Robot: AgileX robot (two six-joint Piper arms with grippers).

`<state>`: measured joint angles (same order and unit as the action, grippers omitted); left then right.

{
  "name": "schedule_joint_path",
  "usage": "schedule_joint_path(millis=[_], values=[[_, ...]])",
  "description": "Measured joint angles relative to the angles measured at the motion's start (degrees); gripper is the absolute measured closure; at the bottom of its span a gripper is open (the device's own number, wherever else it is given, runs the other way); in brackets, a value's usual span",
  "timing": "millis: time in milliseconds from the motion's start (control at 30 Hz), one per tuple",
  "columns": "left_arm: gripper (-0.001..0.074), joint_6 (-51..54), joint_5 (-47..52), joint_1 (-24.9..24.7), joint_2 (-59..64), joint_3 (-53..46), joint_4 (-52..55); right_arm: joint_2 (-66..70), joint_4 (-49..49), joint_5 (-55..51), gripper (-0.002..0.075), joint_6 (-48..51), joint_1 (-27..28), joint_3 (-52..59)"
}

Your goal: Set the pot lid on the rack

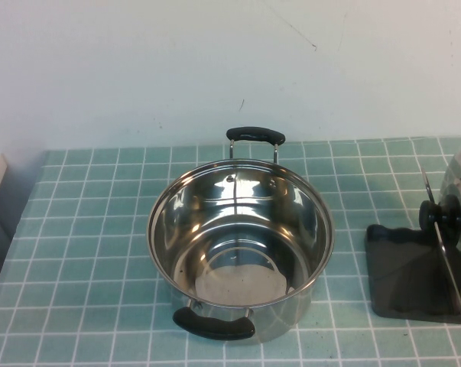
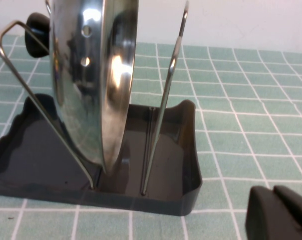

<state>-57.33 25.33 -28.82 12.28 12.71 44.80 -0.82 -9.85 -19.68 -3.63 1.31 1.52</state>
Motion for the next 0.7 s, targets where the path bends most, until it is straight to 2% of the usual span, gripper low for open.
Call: schedule_joint_path(millis=[133, 200, 267, 467, 567, 700], values=[[0.0737, 2.75, 1.38, 0.38, -0.71, 0.0, -4.79, 0.0, -0.07, 0.0, 0.0727, 0.0, 0.0, 0.0], [0.0737, 6.87, 1.69, 1.88, -2.09, -0.34, -11.95, 0.0, -0.07, 0.0, 0.0727, 0.0, 0.03, 0.0], [0.0737, 15.97, 0.48, 4.53, -3.91, -1.53, -19.12, 0.0, -0.07, 0.0, 0.0727, 0.0, 0.03, 0.0], [0.0737, 45.81, -8.12, 18.37, -10.45, -8.32, -42.39, 0.0, -0.07, 0.0, 0.0727, 0.0, 0.03, 0.0], [0.0737, 49.65, -14.05, 25.19, -12.62, -12.34, -47.22, 0.0, -0.07, 0.0, 0.0727, 0.0, 0.03, 0.0], [0.0737, 48.77, -15.31, 31.32, -12.77, -13.92, -47.67, 0.0, -0.07, 0.0, 0.0727, 0.0, 0.03, 0.0]])
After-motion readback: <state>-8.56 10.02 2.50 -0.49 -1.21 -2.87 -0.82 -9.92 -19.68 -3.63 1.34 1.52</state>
